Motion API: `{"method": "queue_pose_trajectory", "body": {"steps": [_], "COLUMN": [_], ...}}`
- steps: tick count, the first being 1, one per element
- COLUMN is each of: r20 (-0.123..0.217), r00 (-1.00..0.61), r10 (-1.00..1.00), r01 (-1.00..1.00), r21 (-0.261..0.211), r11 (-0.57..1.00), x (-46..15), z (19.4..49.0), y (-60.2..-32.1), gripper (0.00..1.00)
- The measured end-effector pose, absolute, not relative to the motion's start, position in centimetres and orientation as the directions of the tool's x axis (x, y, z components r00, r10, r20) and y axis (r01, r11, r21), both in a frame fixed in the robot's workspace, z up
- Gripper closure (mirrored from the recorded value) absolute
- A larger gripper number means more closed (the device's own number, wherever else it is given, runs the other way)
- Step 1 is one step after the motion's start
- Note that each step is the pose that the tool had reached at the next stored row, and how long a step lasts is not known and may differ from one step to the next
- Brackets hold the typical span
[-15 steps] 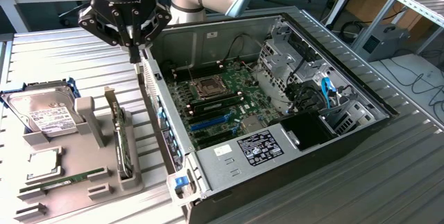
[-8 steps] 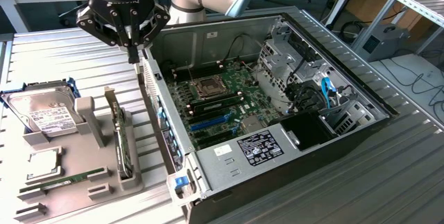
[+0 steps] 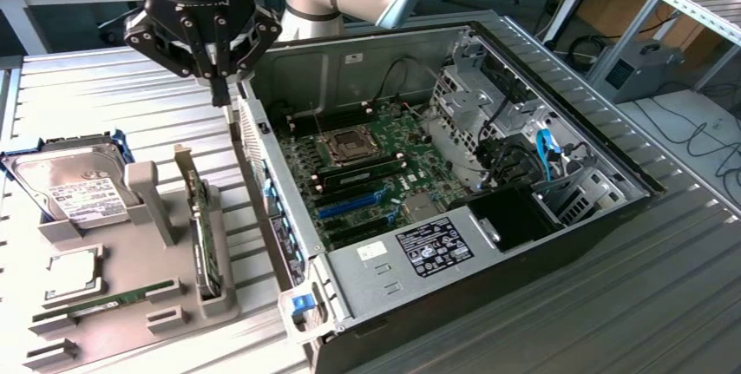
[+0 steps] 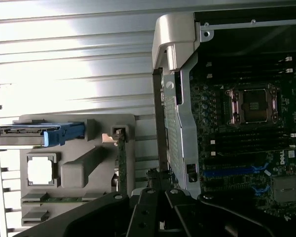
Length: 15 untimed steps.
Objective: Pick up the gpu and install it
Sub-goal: 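Reach for the gpu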
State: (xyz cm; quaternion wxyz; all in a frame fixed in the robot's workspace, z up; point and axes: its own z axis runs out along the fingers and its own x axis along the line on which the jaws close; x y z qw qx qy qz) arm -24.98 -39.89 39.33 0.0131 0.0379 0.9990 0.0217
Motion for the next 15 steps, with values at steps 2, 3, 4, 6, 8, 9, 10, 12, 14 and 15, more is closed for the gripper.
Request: {"method": "queue_pose_trajectory", "body": {"steps": [2, 3, 4, 6, 8, 9, 10, 12, 14, 15], "r20": [-0.025, -0.024, -0.025, -0.024, -0.024, -0.024, -0.024, -0.025, -0.025, -0.025], "r00": [-0.997, -0.997, -0.997, -0.997, -0.997, -0.997, -0.997, -0.997, -0.997, -0.997], "r10": [0.076, 0.076, 0.076, 0.076, 0.076, 0.076, 0.076, 0.076, 0.076, 0.076], "r01": [0.075, 0.075, 0.075, 0.075, 0.075, 0.075, 0.075, 0.075, 0.075, 0.075], "r21": [0.044, 0.044, 0.044, 0.044, 0.044, 0.044, 0.044, 0.044, 0.044, 0.044], "r11": [0.996, 0.996, 0.996, 0.996, 0.996, 0.996, 0.996, 0.996, 0.996, 0.996], "x": [-25.08, -25.13, -25.16, -25.25, -25.37, -25.43, -25.48, -25.58, -25.67, -25.72], "z": [39.33, 39.33, 39.33, 39.33, 39.33, 39.33, 39.33, 39.33, 39.32, 39.32], "y": [-39.89, -39.89, -39.89, -39.89, -39.89, -39.89, -39.89, -39.89, -39.89, -39.89], "gripper": [0.89, 0.89, 0.89, 0.89, 0.89, 0.89, 0.89, 0.89, 0.89, 0.89]}}
